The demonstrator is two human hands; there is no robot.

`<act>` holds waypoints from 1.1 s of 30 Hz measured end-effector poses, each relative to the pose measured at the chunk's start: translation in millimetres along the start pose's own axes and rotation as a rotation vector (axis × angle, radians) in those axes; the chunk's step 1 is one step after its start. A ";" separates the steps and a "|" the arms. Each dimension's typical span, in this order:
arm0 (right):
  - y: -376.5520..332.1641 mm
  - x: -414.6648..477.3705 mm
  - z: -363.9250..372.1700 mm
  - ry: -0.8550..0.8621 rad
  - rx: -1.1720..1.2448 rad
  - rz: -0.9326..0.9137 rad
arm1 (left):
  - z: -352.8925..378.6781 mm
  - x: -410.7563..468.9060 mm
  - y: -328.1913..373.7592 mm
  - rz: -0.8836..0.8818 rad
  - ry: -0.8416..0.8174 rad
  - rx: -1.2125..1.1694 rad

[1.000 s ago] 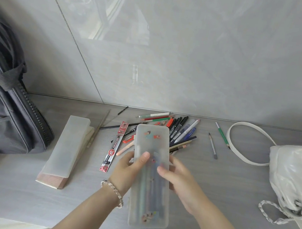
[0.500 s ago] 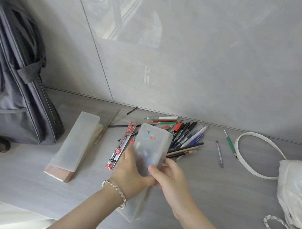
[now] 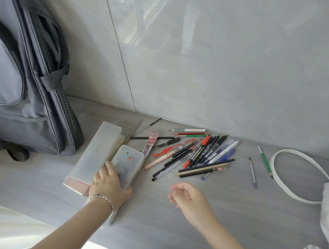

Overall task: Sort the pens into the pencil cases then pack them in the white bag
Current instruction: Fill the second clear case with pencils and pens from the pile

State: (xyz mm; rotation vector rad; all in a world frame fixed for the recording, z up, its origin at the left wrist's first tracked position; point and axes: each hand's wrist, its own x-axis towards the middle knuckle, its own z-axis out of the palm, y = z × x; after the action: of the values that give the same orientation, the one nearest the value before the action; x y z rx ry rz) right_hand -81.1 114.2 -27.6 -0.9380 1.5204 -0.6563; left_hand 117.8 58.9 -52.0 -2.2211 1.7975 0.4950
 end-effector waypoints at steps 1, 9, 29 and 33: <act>-0.7 0.7 -0.2 -0.002 -0.006 -0.006 | -1.4 0.4 0.3 0.057 0.085 0.008; -0.6 0.9 -7.1 0.020 -0.062 -0.026 | -40.6 55.3 -19.8 -0.099 0.153 -0.043; -21.1 -12.6 -32.4 0.185 0.522 -0.001 | -40.7 -74.1 92.4 0.434 -0.460 -0.739; -12.0 -13.0 -38.6 0.174 0.698 -0.032 | -37.3 -69.6 93.0 0.461 -0.590 -1.086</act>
State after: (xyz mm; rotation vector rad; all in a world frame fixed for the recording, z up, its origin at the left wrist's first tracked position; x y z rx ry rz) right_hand -116.5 115.1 -4.2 -0.3761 1.2781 -1.2141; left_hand 18.1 86.8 12.7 -1.6917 1.8557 2.3725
